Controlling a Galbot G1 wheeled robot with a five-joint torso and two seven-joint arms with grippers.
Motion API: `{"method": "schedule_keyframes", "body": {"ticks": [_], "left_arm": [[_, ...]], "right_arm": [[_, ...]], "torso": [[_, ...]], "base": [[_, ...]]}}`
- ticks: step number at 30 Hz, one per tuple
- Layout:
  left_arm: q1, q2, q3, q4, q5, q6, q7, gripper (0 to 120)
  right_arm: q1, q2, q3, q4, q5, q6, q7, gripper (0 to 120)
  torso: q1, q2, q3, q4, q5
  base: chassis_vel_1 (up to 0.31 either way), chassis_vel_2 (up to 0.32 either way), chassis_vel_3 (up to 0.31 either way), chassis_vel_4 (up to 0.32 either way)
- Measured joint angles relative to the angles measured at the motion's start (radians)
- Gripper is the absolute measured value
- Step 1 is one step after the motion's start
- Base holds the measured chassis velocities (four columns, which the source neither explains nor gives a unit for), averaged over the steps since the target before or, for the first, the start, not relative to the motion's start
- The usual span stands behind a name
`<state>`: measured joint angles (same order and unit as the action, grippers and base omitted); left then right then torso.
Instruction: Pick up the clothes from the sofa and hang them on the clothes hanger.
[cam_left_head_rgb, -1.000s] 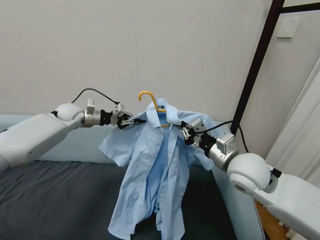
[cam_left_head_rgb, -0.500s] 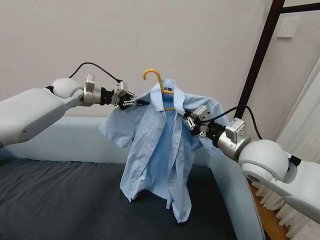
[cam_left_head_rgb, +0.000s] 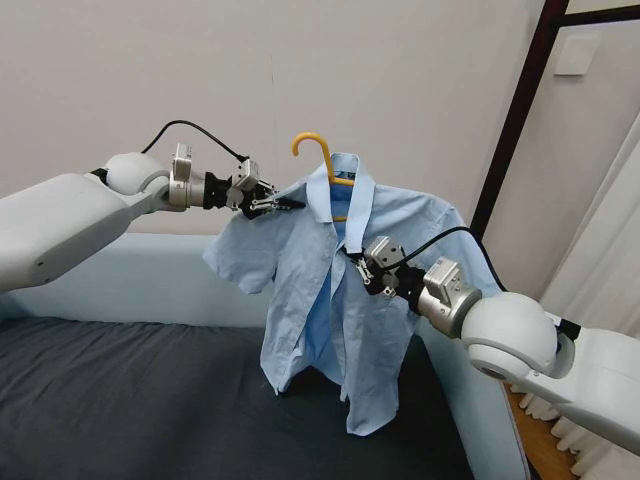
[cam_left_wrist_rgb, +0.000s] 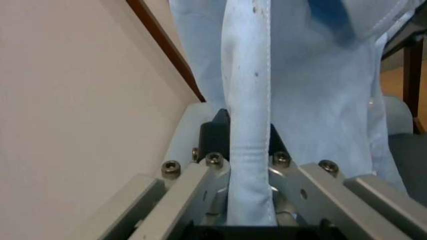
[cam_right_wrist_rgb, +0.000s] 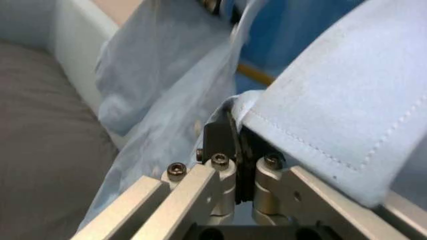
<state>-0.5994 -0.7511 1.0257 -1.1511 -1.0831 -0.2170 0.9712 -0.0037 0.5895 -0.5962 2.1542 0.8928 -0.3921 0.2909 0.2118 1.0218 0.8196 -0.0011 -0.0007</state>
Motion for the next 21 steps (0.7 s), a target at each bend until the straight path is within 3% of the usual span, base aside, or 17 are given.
{"method": "schedule_keyframes", "body": {"ticks": [9, 18, 21], "left_arm": [[0.021, -0.012, -0.016, 0.016, 0.002, 0.000, -0.022, 1], [0.042, -0.018, -0.031, 0.022, 0.014, -0.001, -0.034, 1], [0.056, -0.016, -0.048, 0.024, 0.021, -0.002, -0.042, 1]], "right_arm": [[0.021, 0.003, 0.010, 0.017, 0.089, -0.021, 0.052, 0], [-0.118, -0.102, 0.020, 0.107, -0.008, -0.062, -0.038, 29], [-0.145, -0.144, 0.071, 0.157, 0.013, -0.074, -0.027, 41]], "torso": [[0.000, 0.000, 0.000, 0.0000, 0.0000], [0.000, 0.000, 0.000, -0.0006, 0.0003], [0.000, 0.000, 0.000, 0.0000, 0.0001]], "base": [[0.000, 0.000, 0.000, 0.000], [0.000, 0.000, 0.000, 0.000], [0.000, 0.000, 0.000, 0.000]]}}
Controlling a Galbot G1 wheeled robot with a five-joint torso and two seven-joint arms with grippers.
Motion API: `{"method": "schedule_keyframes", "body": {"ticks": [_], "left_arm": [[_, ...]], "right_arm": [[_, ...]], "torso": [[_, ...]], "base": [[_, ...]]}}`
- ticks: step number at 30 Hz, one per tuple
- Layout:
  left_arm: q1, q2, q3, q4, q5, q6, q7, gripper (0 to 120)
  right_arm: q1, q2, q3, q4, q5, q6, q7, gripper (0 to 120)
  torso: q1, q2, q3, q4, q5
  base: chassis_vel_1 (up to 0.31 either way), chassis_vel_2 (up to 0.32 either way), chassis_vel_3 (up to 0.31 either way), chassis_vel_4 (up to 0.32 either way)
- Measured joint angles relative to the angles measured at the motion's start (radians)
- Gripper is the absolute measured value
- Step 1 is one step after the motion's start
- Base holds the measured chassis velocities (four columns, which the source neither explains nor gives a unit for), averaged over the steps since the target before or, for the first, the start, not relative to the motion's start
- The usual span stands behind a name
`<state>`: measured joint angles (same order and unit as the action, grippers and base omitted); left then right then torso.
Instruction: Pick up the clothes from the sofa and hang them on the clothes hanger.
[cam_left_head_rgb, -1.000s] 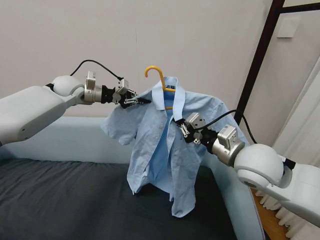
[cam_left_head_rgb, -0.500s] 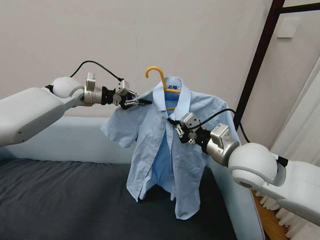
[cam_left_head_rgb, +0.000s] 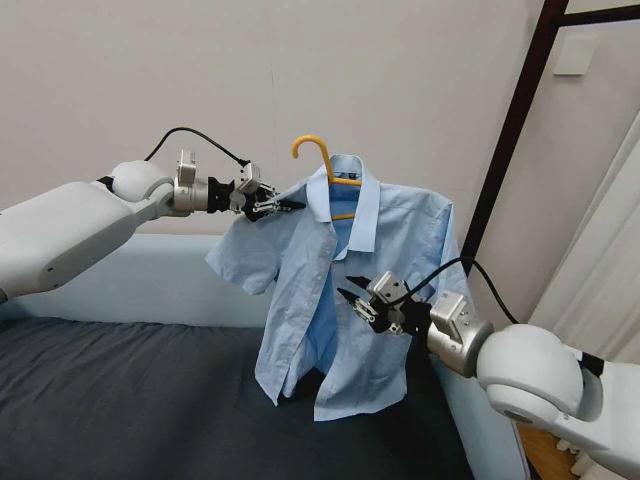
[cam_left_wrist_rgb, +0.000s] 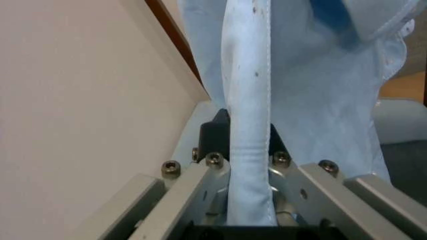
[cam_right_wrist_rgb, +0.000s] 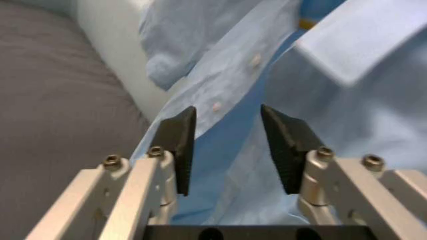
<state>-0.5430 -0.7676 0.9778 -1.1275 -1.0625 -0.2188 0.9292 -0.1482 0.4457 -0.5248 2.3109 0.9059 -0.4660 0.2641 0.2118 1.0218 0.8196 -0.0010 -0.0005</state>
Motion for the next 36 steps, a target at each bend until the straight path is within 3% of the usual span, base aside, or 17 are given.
{"method": "schedule_keyframes", "body": {"ticks": [2, 5, 6, 8, 9, 12, 16, 18, 21, 24, 28, 36], "left_arm": [[0.009, 0.002, -0.009, -0.001, 0.002, -0.001, -0.002, 1], [0.024, 0.009, -0.025, -0.006, 0.008, -0.007, -0.002, 1], [0.029, 0.013, -0.029, -0.005, 0.011, -0.012, 0.001, 1], [0.033, 0.017, -0.032, -0.006, 0.019, -0.019, 0.008, 1], [0.033, 0.017, -0.032, -0.006, 0.019, -0.019, 0.008, 1], [0.046, 0.024, -0.046, -0.013, 0.036, -0.039, 0.022, 1], [0.078, 0.015, -0.068, -0.034, 0.039, -0.054, 0.035, 1], [0.090, -0.016, -0.075, -0.032, 0.042, -0.061, 0.043, 1], [0.099, -0.037, -0.078, -0.034, 0.054, -0.071, 0.052, 1], [0.105, -0.061, -0.078, -0.029, 0.072, -0.086, 0.063, 1], [0.117, -0.060, -0.091, -0.035, 0.091, -0.099, 0.070, 1], [0.148, -0.040, -0.109, -0.071, 0.105, -0.112, 0.081, 1]], "right_arm": [[-0.016, -0.014, 0.043, 0.020, 0.035, -0.001, 0.017, 48], [-0.097, -0.063, 0.199, 0.057, 0.109, 0.001, 0.033, 57], [-0.150, -0.094, 0.278, 0.063, 0.127, 0.013, 0.022, 65], [-0.190, -0.134, 0.338, 0.067, 0.142, 0.033, 0.003, 72], [-0.190, -0.134, 0.338, 0.067, 0.142, 0.033, 0.003, 72], [-0.166, -0.223, 0.402, 0.054, 0.192, 0.099, -0.073, 87], [-0.094, -0.312, 0.429, -0.060, 0.243, 0.159, -0.209, 98], [-0.092, -0.375, 0.430, -0.097, 0.267, 0.177, -0.268, 100], [-0.087, -0.407, 0.433, -0.131, 0.292, 0.176, -0.350, 100], [-0.081, -0.417, 0.435, -0.163, 0.290, 0.156, -0.446, 100], [-0.051, -0.377, 0.417, -0.197, 0.265, 0.138, -0.550, 100], [-0.046, -0.351, 0.396, -0.205, 0.249, 0.107, -0.575, 100]], "torso": [[0.000, 0.000, 0.000, 0.0000, -0.0002], [0.000, 0.000, 0.000, 0.0001, -0.0001], [0.000, 0.000, 0.000, 0.0000, 0.0001], [0.000, 0.000, 0.000, -0.0005, 0.0003], [0.000, 0.000, 0.000, -0.0005, 0.0003], [0.000, 0.000, 0.000, -0.0003, 0.0003], [0.000, 0.000, 0.000, 0.0013, -0.0001], [0.000, 0.000, 0.000, -0.0004, 0.0000], [0.000, 0.000, 0.000, -0.0012, 0.0005], [0.000, 0.000, 0.000, -0.0017, 0.0004], [0.000, 0.000, 0.000, 0.0008, 0.0003], [0.000, 0.000, 0.000, -0.0005, 0.0000]], "base": [[0.000, 0.000, 0.000, 0.000], [0.000, 0.000, 0.000, 0.000], [0.000, 0.000, 0.000, 0.000], [0.000, 0.000, 0.000, 0.000], [0.000, 0.000, 0.000, 0.000], [0.000, 0.000, 0.000, 0.000], [0.000, 0.000, 0.000, 0.000], [0.000, 0.000, 0.000, 0.000], [0.000, 0.000, 0.000, 0.000], [0.000, 0.000, 0.000, 0.000], [0.000, 0.000, 0.000, 0.000], [0.000, 0.000, 0.000, 0.000]]}}
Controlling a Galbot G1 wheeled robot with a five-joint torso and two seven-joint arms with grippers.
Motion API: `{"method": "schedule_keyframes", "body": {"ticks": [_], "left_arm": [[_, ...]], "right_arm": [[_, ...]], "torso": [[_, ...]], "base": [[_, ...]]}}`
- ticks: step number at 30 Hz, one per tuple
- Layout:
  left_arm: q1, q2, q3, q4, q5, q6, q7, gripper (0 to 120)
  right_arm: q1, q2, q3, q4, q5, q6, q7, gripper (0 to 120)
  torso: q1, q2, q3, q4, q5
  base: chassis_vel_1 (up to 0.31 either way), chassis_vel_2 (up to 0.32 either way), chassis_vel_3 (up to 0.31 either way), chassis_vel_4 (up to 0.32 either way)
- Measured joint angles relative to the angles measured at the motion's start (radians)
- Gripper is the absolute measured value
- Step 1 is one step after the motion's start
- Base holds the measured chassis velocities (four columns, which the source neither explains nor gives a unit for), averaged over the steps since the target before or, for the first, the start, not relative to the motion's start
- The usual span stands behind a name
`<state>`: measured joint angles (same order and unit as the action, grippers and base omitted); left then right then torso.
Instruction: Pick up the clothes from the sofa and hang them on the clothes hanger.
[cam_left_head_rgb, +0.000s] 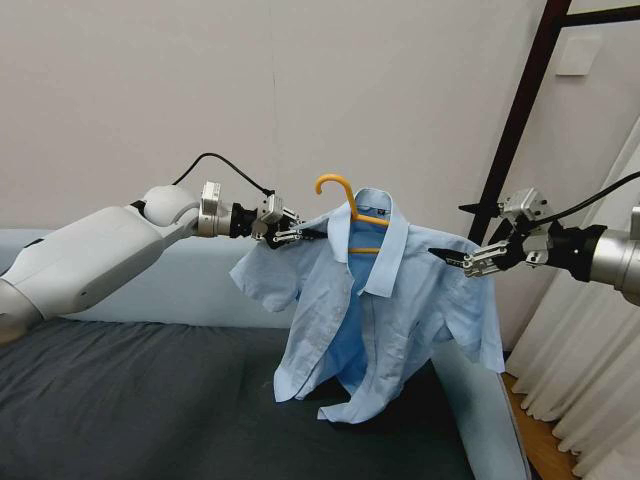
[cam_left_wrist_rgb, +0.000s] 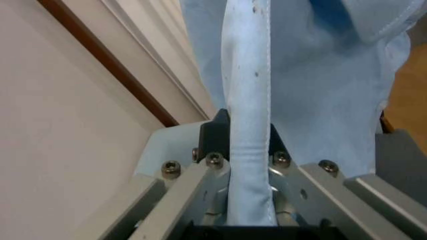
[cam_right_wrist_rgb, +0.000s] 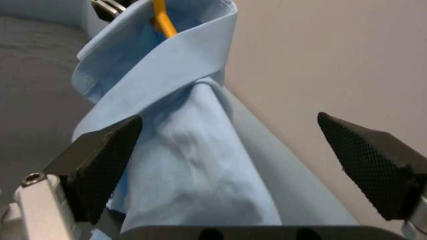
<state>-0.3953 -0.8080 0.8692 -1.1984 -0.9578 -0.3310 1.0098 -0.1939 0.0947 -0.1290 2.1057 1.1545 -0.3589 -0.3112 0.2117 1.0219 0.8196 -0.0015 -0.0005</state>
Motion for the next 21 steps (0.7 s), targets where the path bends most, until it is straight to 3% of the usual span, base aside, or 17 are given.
{"method": "schedule_keyframes", "body": {"ticks": [12, 21], "left_arm": [[0.024, -0.008, -0.008, -0.061, 0.035, 0.001, -0.001, 1], [0.031, -0.005, 0.001, -0.081, 0.050, 0.006, -0.006, 1]], "right_arm": [[-0.010, 0.032, -0.037, 0.015, -0.067, -0.090, -0.019, 99], [-0.026, 0.026, -0.044, 0.024, -0.078, -0.133, -0.008, 69]], "torso": [[0.000, 0.000, 0.000, 0.0000, 0.0000], [0.000, 0.000, 0.000, 0.0003, 0.0000]], "base": [[0.000, 0.000, 0.000, 0.000], [0.000, 0.000, 0.000, 0.000]]}}
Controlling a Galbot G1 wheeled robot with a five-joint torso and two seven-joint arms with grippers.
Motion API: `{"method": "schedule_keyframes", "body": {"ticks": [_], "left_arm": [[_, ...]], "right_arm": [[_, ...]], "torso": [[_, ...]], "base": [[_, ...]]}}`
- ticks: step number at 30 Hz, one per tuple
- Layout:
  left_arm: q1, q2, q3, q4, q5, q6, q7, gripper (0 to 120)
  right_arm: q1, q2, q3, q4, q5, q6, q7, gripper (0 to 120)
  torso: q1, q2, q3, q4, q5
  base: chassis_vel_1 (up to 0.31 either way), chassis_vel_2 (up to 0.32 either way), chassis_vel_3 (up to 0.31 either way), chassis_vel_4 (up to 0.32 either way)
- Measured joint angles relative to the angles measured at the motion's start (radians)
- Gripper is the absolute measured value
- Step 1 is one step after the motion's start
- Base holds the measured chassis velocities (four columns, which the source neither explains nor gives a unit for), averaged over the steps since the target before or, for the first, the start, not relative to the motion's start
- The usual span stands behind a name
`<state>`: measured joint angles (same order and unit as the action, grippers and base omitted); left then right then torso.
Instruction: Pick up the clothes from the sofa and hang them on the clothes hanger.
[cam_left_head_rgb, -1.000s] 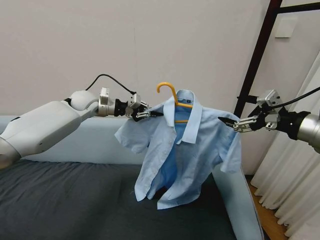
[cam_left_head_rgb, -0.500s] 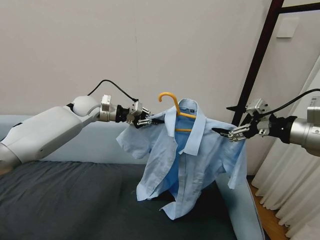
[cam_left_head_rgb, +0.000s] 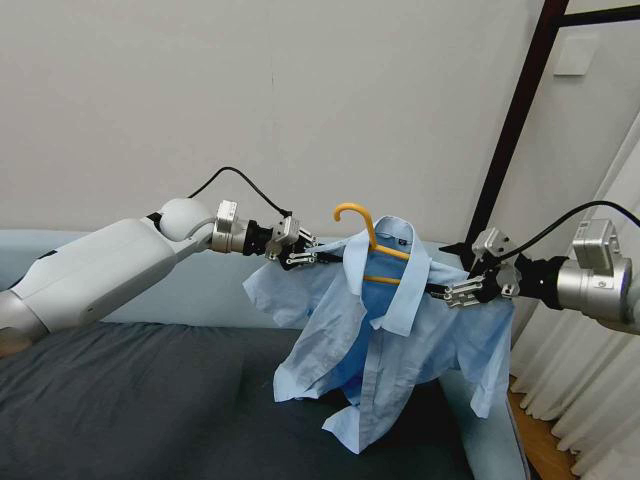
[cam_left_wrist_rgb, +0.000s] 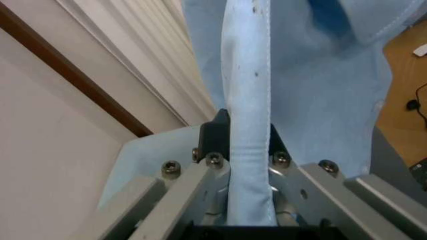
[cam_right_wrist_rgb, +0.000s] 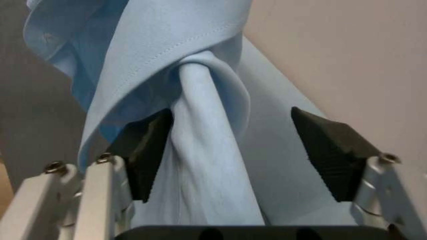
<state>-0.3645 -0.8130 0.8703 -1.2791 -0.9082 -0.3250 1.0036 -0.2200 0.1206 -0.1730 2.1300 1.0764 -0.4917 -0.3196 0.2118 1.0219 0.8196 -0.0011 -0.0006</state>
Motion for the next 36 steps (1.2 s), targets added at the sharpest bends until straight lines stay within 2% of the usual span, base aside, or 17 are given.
{"method": "schedule_keyframes", "body": {"ticks": [1, 5, 6, 15, 18, 23, 27, 28, 31, 36], "left_arm": [[0.001, 0.001, 0.000, 0.000, 0.002, 0.000, 0.000, 1], [0.004, 0.004, 0.001, 0.000, 0.008, -0.002, 0.000, 1], [0.004, 0.004, 0.001, 0.000, 0.008, -0.002, 0.000, 1], [0.003, -0.002, 0.012, -0.013, 0.007, 0.000, -0.012, 1], [0.002, -0.003, 0.015, -0.013, 0.006, 0.000, -0.021, 1], [0.002, -0.003, 0.016, -0.014, 0.006, 0.000, -0.043, 1], [0.003, -0.006, 0.010, -0.013, 0.012, -0.011, -0.082, 15], [0.003, -0.006, 0.010, -0.013, 0.012, -0.011, -0.082, 15], [0.003, -0.006, 0.002, -0.007, 0.036, -0.027, -0.093, 31], [0.016, -0.005, -0.029, 0.005, 0.074, -0.046, -0.101, 48]], "right_arm": [[-0.001, -0.006, 0.000, 0.000, 0.000, 0.001, -0.003, 68], [-0.008, -0.018, 0.002, 0.010, 0.001, 0.013, -0.018, 48], [-0.008, -0.018, 0.002, 0.010, 0.001, 0.013, -0.018, 48], [-0.015, 0.003, -0.006, 0.023, -0.011, 0.035, -0.030, 12], [-0.018, 0.002, -0.008, 0.023, -0.014, 0.043, -0.034, 8], [-0.023, 0.001, -0.008, 0.020, -0.008, 0.053, -0.034, 8], [-0.027, 0.004, -0.008, 0.013, 0.022, 0.054, -0.023, 8], [-0.027, 0.004, -0.008, 0.013, 0.022, 0.054, -0.023, 8], [-0.028, 0.004, -0.007, 0.013, 0.053, 0.044, 0.011, 8], [-0.020, 0.017, 0.001, 0.016, 0.137, -0.019, 0.101, 8]], "torso": [[0.000, 0.000, 0.000, -0.0001, 0.0000], [0.000, 0.000, 0.000, 0.0000, -0.0001], [0.000, 0.000, 0.000, 0.0000, -0.0001], [0.000, 0.000, 0.000, -0.0001, 0.0000], [0.000, 0.000, 0.000, 0.0000, 0.0000], [0.000, 0.000, 0.000, 0.0000, 0.0000], [0.000, 0.000, 0.000, 0.0000, 0.0000], [0.000, 0.000, 0.000, 0.0000, 0.0000], [0.000, 0.000, 0.000, -0.0001, 0.0000], [0.000, 0.000, 0.000, -0.0001, -0.0001]], "base": [[0.000, 0.000, 0.000, 0.000], [0.000, 0.000, 0.000, 0.000], [0.000, 0.000, 0.000, 0.000], [0.000, 0.000, 0.000, 0.000], [0.000, 0.000, 0.000, 0.000], [0.000, 0.000, 0.000, 0.000], [0.000, 0.000, 0.000, 0.000], [0.000, 0.000, 0.000, 0.000], [0.000, 0.000, 0.000, 0.000], [0.000, 0.000, 0.000, 0.000]]}}
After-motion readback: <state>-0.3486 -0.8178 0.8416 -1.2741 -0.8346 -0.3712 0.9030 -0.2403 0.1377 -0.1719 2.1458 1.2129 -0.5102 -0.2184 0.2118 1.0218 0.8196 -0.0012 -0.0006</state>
